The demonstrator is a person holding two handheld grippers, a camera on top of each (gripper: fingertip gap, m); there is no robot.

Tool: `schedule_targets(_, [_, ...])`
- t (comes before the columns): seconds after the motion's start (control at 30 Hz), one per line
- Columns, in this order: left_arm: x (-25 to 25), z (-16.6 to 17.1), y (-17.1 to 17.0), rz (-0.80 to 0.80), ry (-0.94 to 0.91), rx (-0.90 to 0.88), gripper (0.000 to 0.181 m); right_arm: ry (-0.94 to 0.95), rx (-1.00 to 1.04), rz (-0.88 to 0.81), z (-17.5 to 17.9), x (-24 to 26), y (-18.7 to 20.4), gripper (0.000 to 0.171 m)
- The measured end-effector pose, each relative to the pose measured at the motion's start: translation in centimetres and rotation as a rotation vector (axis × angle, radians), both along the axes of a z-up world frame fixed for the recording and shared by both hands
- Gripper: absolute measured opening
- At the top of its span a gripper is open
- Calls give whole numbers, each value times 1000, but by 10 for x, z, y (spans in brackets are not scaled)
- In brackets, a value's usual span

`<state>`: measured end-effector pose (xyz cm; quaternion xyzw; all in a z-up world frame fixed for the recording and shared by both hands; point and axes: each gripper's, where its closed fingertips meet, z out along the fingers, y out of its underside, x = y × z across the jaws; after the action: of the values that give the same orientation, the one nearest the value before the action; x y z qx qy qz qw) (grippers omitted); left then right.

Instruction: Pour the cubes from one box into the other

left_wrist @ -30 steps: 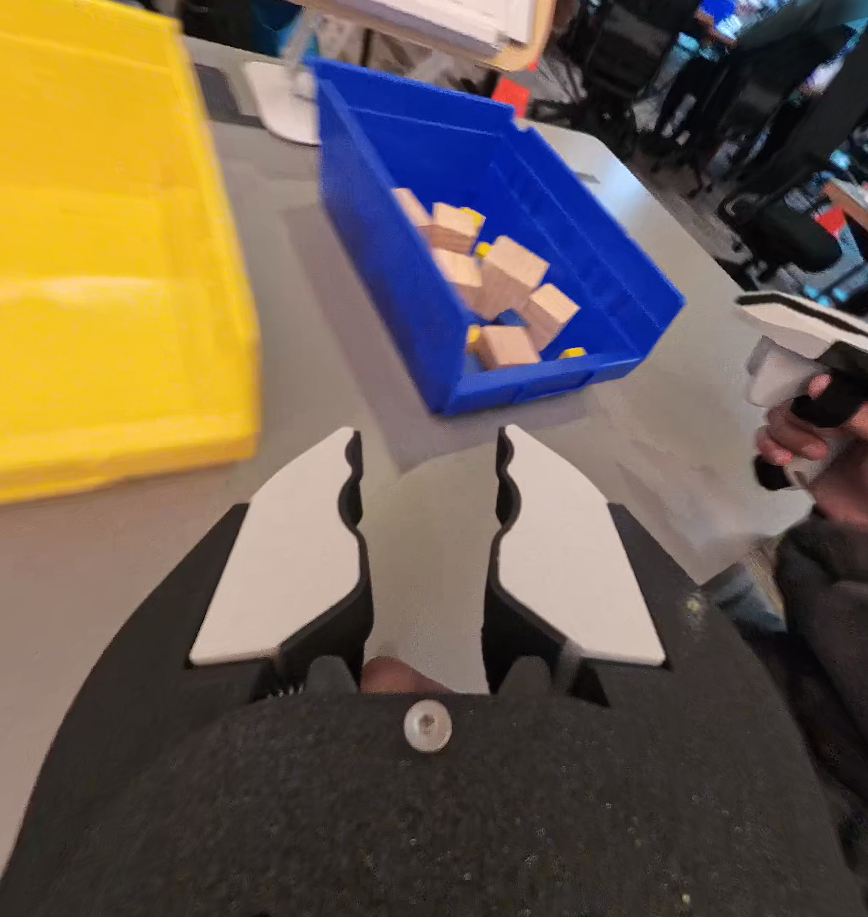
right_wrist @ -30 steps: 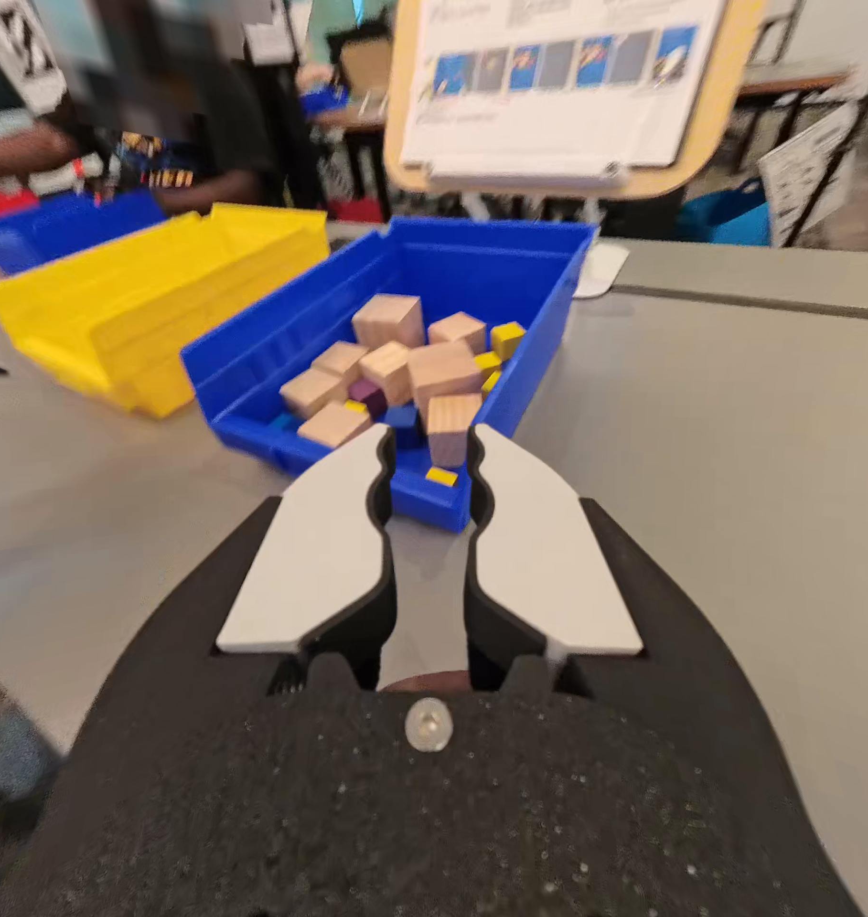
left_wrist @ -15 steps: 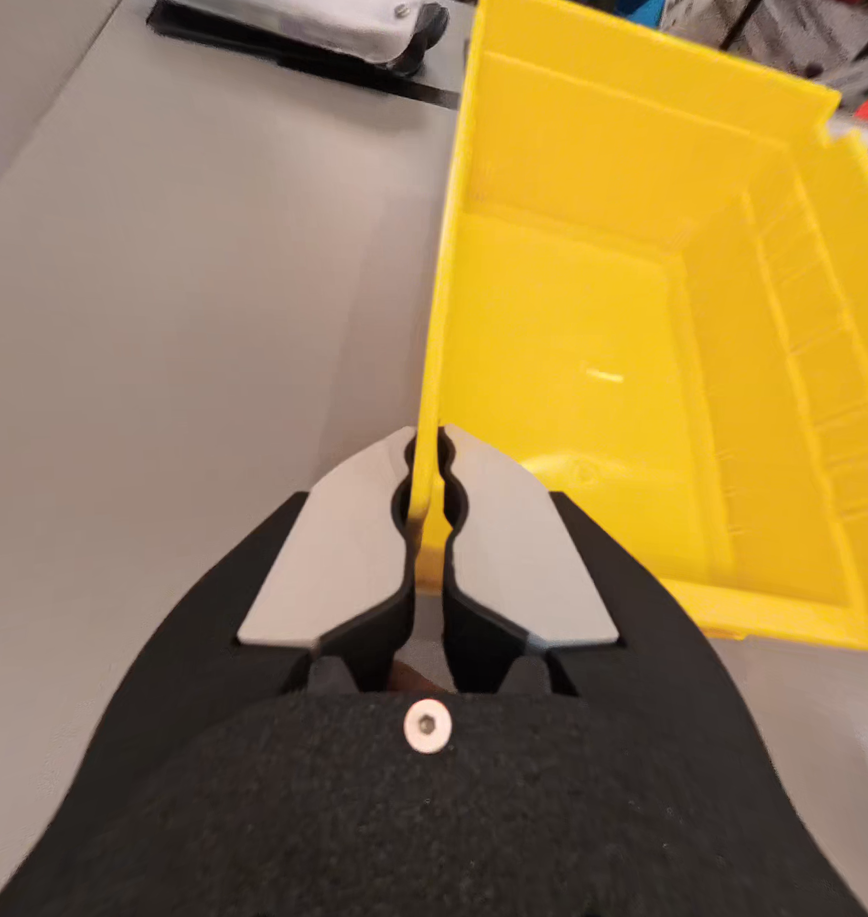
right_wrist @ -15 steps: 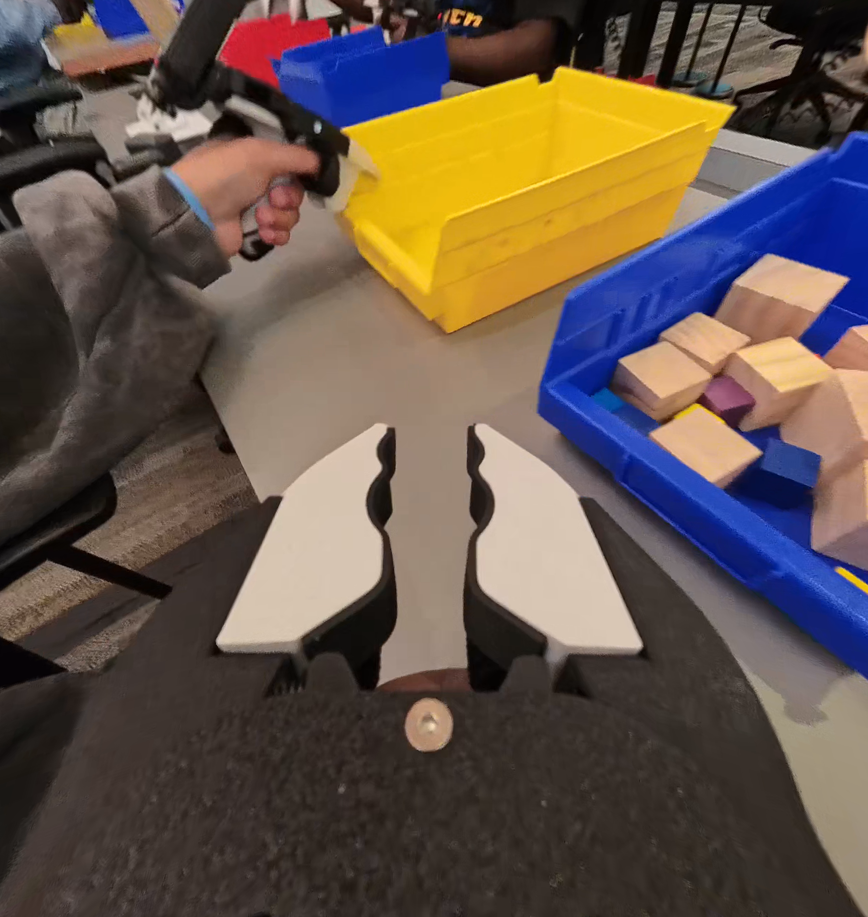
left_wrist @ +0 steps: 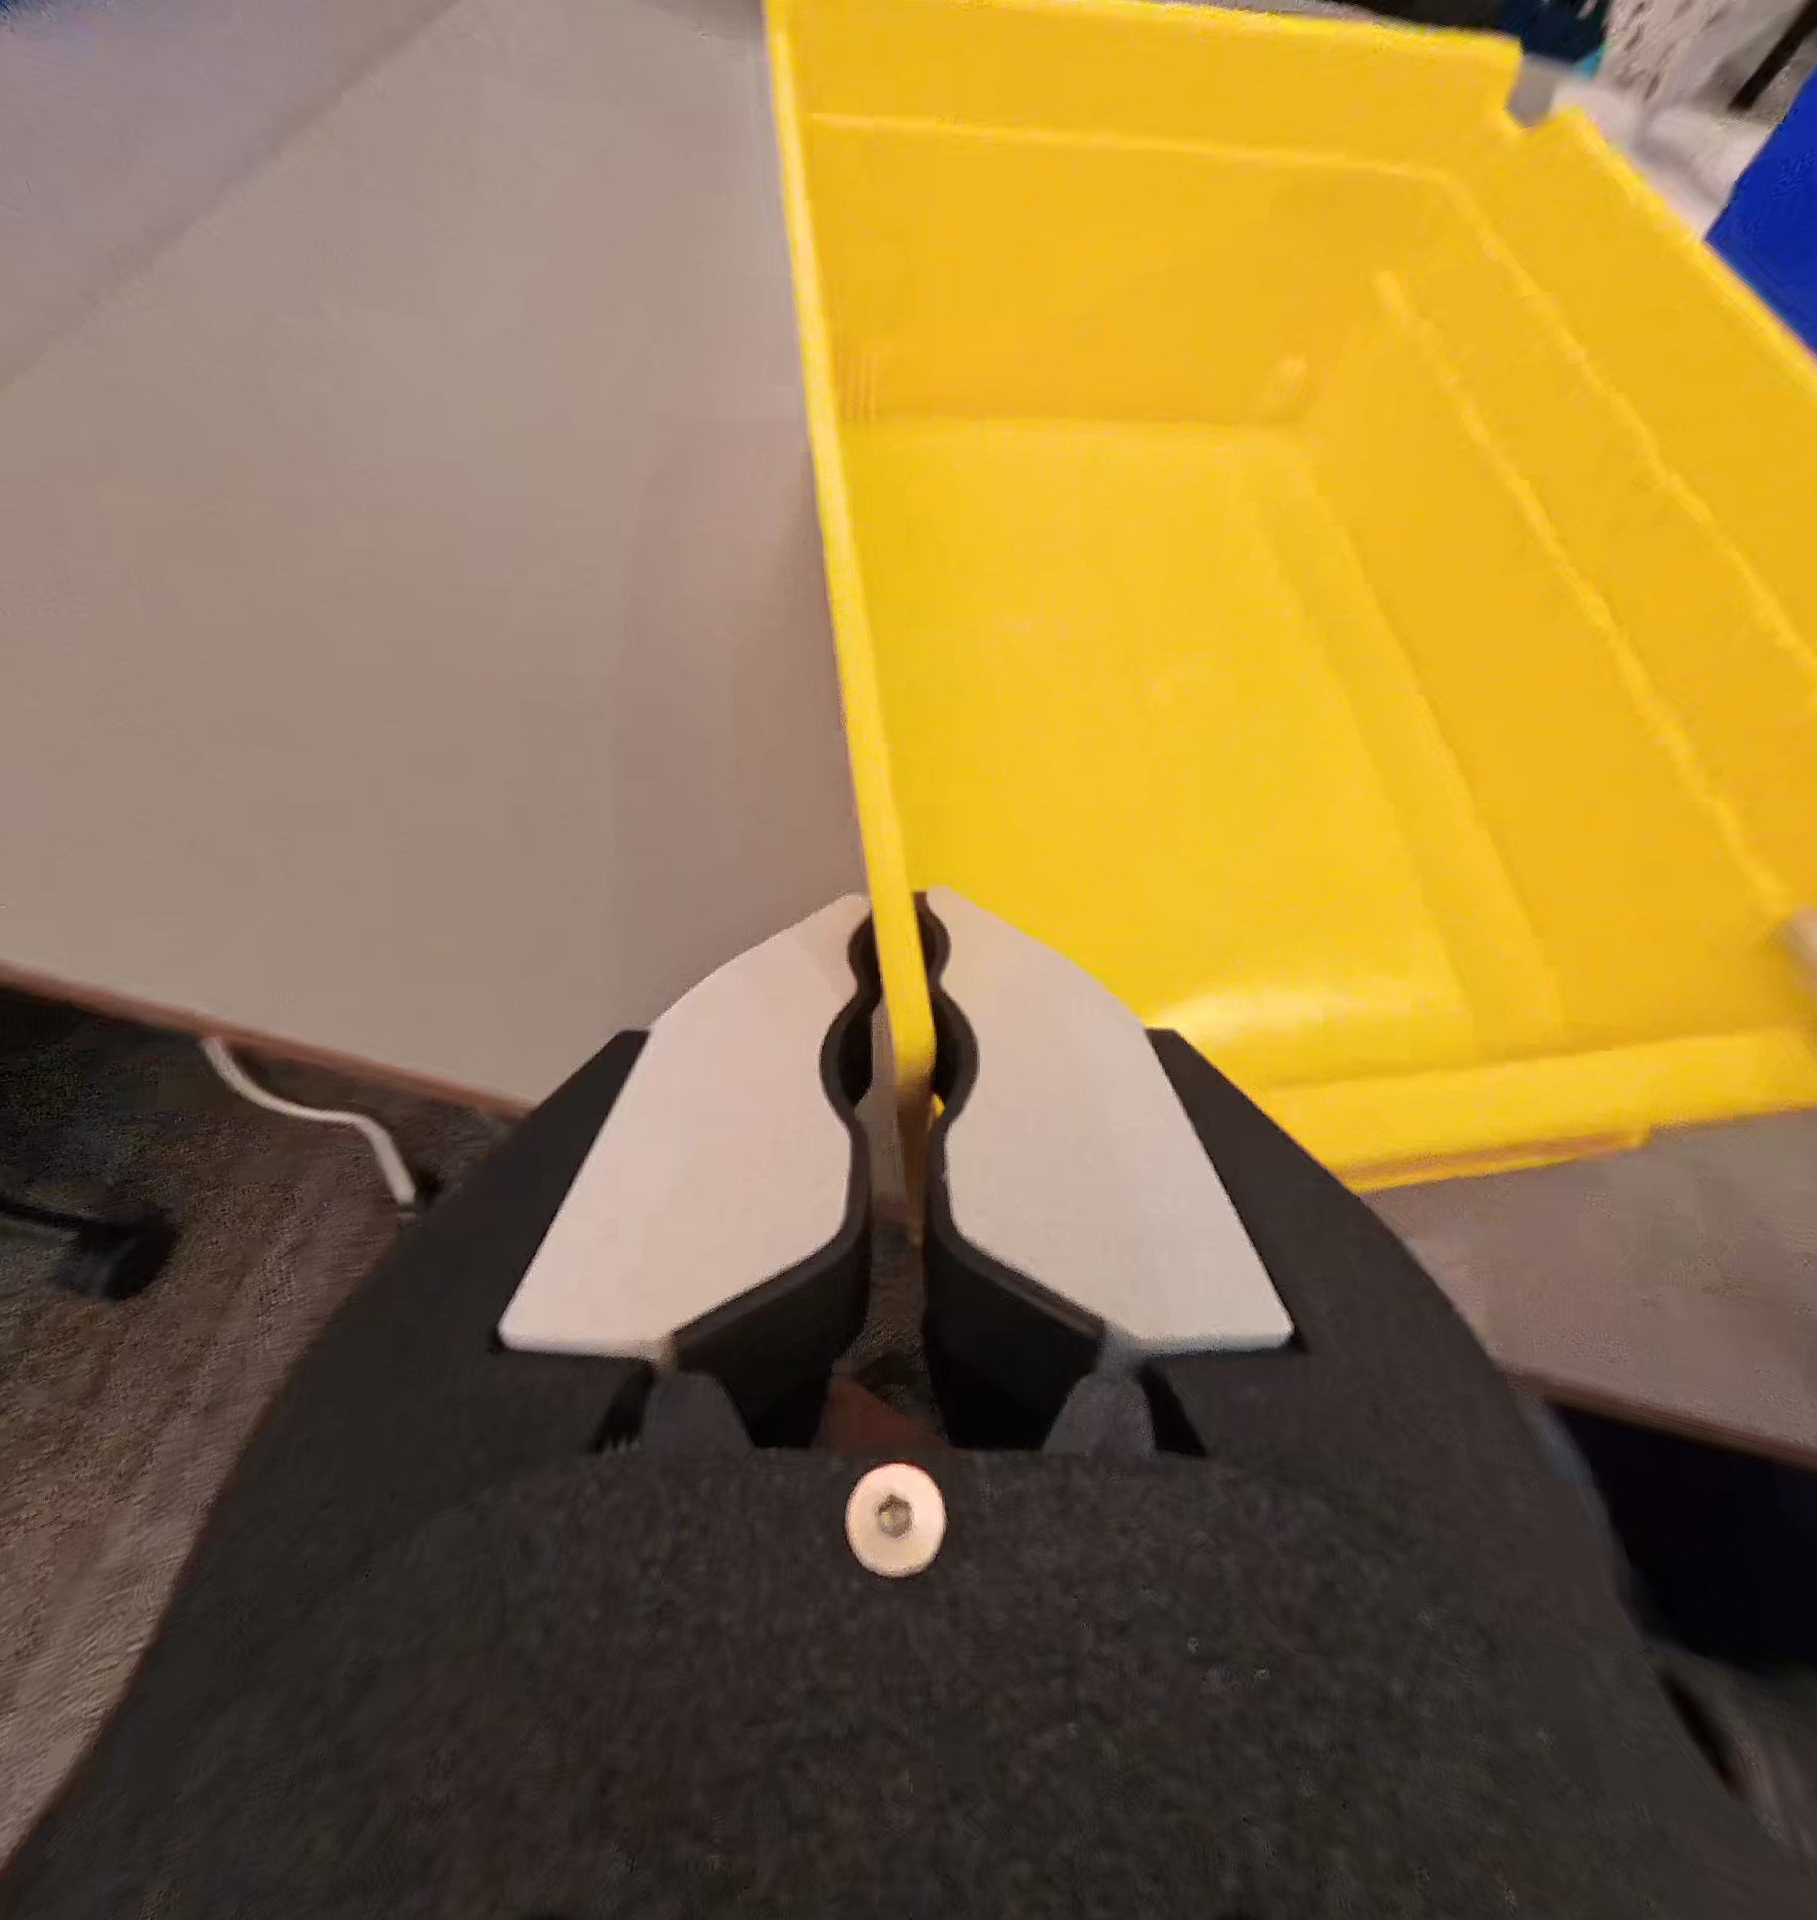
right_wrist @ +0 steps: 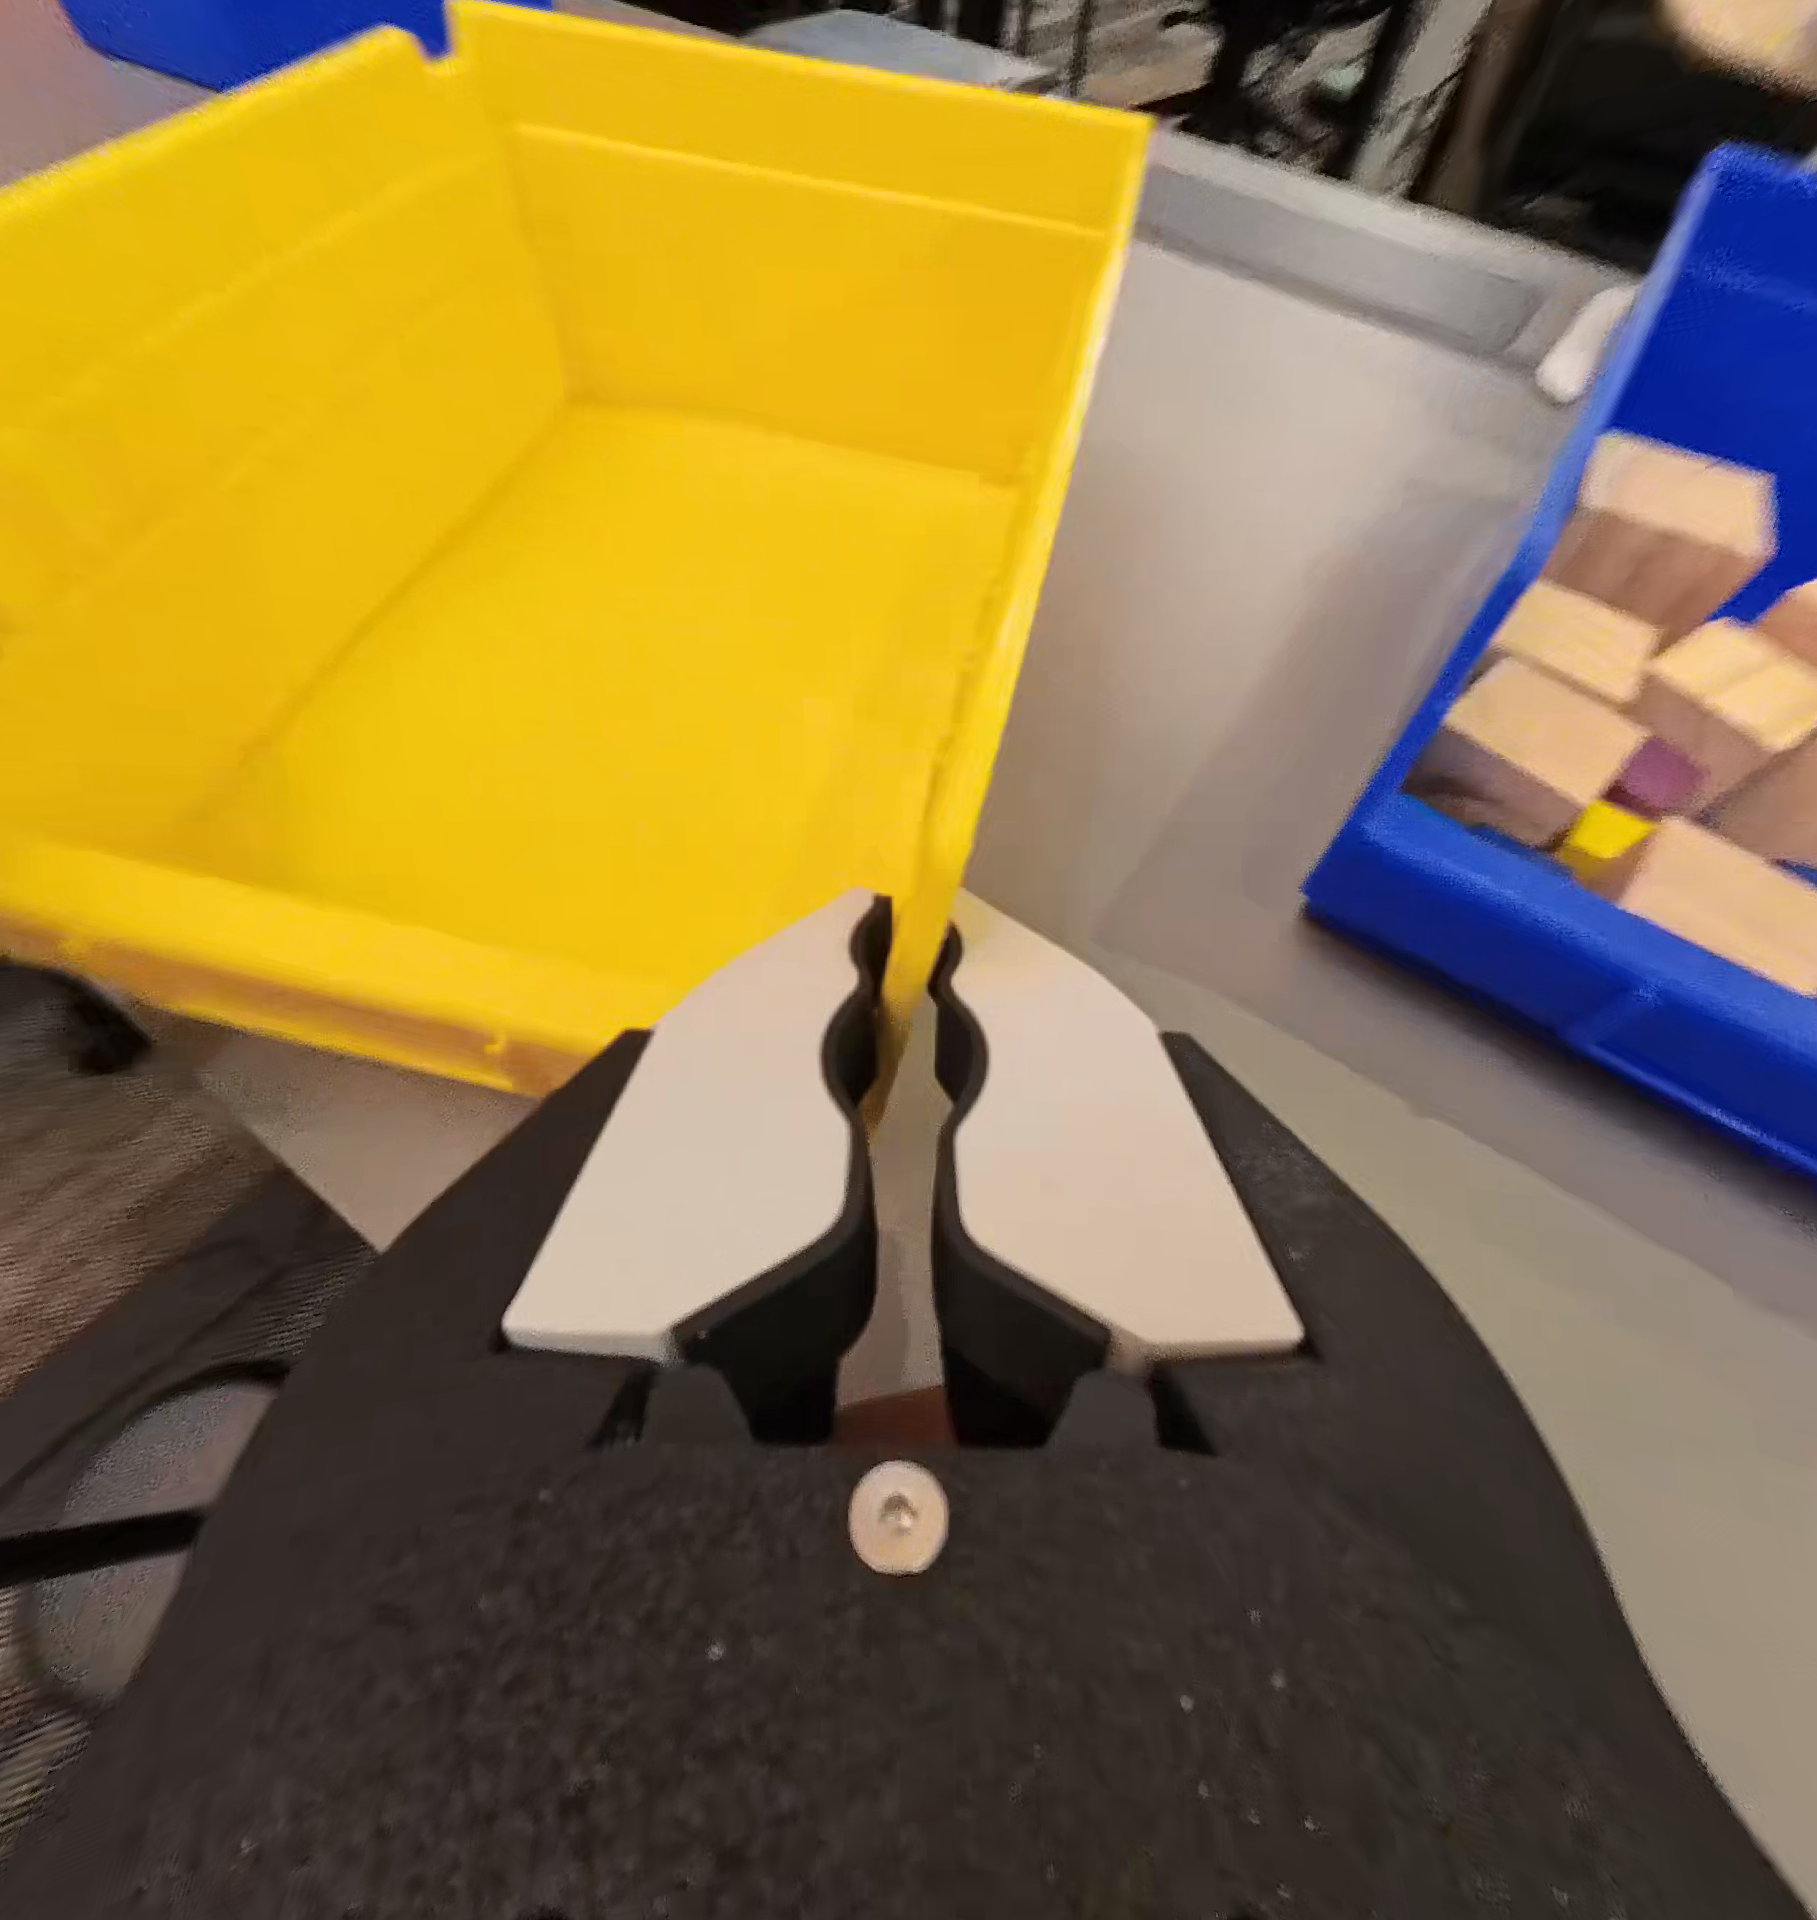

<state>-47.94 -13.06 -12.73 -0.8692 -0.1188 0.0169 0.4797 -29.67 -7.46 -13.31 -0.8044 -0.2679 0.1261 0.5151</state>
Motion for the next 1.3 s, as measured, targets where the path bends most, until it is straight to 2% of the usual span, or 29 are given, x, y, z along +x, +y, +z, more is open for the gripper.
schedule_targets(0.03, [4,2,-9,3,35,-6,5,-28,16,-19,2,3,-2,4])
schedule_targets(0.13, [18,22,-18,-21,92,45,5,48,45,-51,26,14,-3,2])
schedule_targets(0.27, [59,98,7,-88,231,224,6,128,257,-166,113,62,12,2])
schedule_targets(0.43, [165,199,73,-245,226,394,6,139,416,-341,215,177,42,2])
schedule_targets(0.5, [222,222,100,-303,238,432,6,114,458,-408,236,236,53,2])
schedule_targets(0.57, [290,229,119,-374,224,450,5,101,485,-482,244,305,57,2])
schedule_targets(0.63, [363,219,133,-447,225,452,6,116,484,-571,234,378,56,2])
schedule_targets(0.7, [432,193,144,-494,236,416,6,138,441,-643,210,446,65,3])
schedule_targets(0.77, [488,157,157,-512,231,355,7,93,357,-630,171,502,82,3])
schedule_targets(0.87, [547,90,173,-518,212,226,6,134,190,-635,95,560,99,2])
schedule_targets(0.93, [570,48,179,-525,199,127,6,88,88,-663,52,583,101,2])
schedule_targets(1.03, [589,5,185,-560,144,33,6,39,-11,-688,16,600,99,2])
schedule_targets(1.1, [595,0,188,-557,131,78,6,2,-35,-683,-4,607,101,4])
schedule_targets(1.17, [601,0,189,-563,143,70,8,55,-18,-693,-5,612,103,4])
schedule_targets(1.3, [624,-1,183,-758,120,47,15,96,-36,-802,-4,632,97,6])
